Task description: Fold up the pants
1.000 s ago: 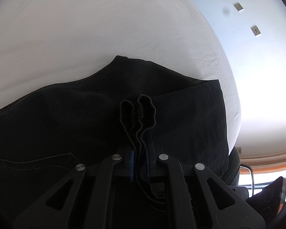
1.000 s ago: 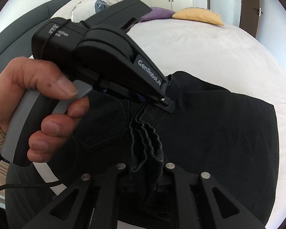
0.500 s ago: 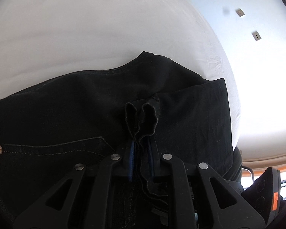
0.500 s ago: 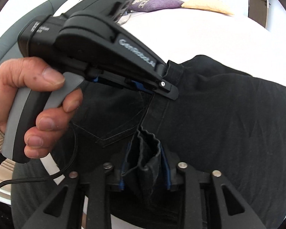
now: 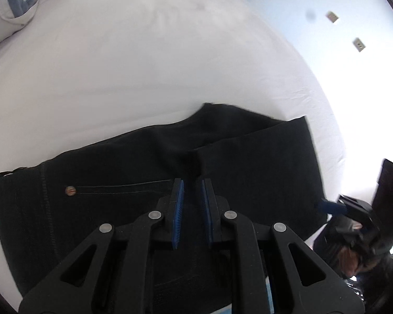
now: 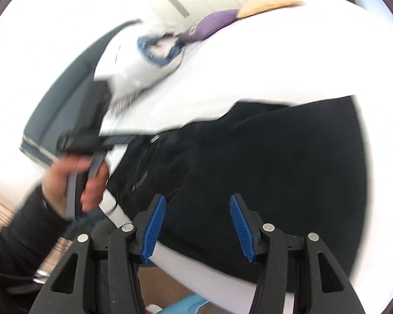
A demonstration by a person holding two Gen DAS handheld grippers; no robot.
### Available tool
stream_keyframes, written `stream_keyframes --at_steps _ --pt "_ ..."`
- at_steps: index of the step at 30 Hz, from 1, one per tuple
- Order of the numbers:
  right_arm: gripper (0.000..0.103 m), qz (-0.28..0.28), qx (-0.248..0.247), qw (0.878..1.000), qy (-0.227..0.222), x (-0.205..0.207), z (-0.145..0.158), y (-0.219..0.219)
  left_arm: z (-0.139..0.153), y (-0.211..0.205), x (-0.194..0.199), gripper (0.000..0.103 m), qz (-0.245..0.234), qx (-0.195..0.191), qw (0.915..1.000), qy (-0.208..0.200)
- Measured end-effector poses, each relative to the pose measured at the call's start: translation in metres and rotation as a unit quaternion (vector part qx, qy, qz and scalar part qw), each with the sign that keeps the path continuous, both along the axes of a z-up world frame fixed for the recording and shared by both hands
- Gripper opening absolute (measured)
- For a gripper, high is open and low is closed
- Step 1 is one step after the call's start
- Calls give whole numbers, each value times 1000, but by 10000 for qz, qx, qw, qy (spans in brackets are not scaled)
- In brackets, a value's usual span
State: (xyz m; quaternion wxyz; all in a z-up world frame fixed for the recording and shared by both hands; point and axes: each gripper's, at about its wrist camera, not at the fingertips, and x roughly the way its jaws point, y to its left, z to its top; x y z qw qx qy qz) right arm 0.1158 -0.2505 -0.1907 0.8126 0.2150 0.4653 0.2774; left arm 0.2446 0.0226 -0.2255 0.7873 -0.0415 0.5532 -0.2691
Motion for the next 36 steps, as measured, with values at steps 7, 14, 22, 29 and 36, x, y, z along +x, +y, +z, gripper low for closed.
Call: stream_keyframes --at_steps 7,14,22,29,36 --pt "57 -85 1845 9804 684 99 -27 -68 -42 -84 -38 13 -596 -214 9975 326" --pt "56 -62 2001 9683 1494 117 -74 -86 -72 -42 -50 13 -240 -616 9951 735" --pt "57 22 2258 9616 1559 29 -76 -88 -81 -39 -60 13 -86 -842 9939 703" --pt "57 487 2153 9616 1634 -9 -67 -82 -84 -31 -76 13 16 -969 9931 657" --pt "57 183 2414 9551 1709 54 -86 -83 -66 -7 -69 13 174 -977 9934 577"
